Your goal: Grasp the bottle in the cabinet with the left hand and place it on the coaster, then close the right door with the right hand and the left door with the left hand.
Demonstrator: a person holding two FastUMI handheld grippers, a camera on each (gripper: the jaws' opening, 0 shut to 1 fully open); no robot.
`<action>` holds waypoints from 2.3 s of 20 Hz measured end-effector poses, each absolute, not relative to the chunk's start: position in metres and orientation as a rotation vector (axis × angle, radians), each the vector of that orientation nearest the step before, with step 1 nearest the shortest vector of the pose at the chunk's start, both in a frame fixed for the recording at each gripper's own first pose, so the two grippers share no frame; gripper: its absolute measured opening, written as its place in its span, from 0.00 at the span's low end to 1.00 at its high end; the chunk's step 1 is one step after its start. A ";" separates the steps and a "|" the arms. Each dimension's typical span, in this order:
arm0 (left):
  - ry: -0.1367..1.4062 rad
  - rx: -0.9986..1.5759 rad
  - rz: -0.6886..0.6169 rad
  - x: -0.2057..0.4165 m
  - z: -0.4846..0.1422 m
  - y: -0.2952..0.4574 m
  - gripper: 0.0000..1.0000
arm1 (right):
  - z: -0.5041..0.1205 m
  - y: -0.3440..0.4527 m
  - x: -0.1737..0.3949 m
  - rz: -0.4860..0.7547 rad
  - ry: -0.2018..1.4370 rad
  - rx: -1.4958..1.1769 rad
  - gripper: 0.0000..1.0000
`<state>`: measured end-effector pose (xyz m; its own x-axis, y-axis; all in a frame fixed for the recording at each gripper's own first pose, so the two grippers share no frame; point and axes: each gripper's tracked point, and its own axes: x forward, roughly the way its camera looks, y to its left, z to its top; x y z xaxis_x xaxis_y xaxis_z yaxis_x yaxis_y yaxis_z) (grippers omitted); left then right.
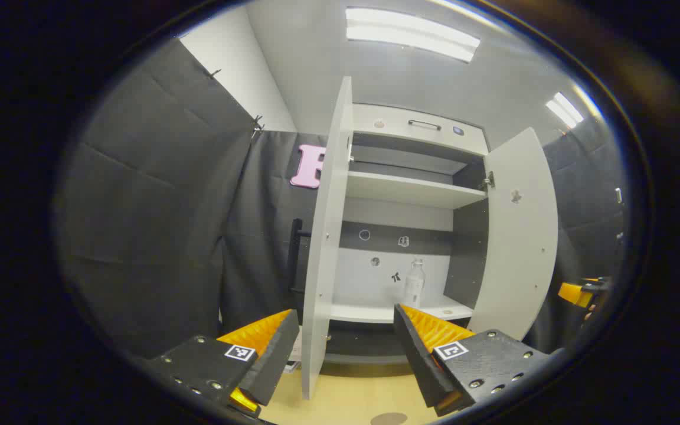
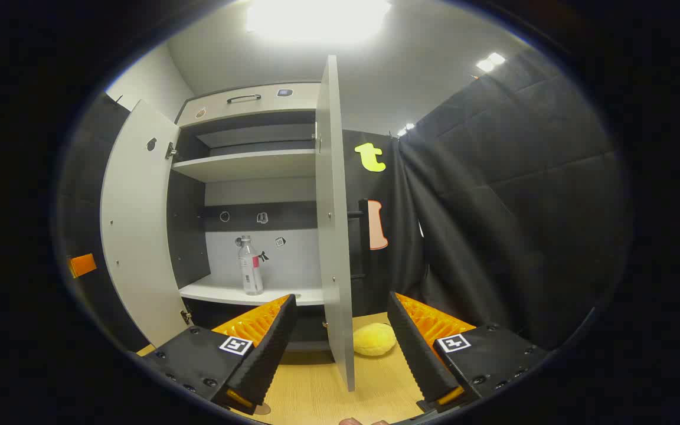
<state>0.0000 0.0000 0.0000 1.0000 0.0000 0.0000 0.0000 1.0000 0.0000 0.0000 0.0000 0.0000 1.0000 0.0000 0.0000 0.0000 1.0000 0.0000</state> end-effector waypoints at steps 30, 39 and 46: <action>0.038 -0.001 -0.254 0.054 -0.034 -0.085 0.99 | 0.024 -0.082 -0.003 -0.254 0.011 -0.031 0.98; 0.031 0.037 -0.309 0.141 -0.030 -0.140 0.93 | 0.020 -0.139 0.045 -0.374 -0.005 0.006 0.98; 0.066 0.032 -0.312 0.221 -0.050 -0.175 0.93 | 0.013 -0.178 0.079 -0.458 -0.028 0.042 0.98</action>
<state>0.2206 -0.1748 -0.0498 0.9496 -0.3055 -0.0700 0.3076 0.9513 0.0208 0.0792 -0.1775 0.0129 0.8966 -0.4425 0.0177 0.4414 0.8961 0.0471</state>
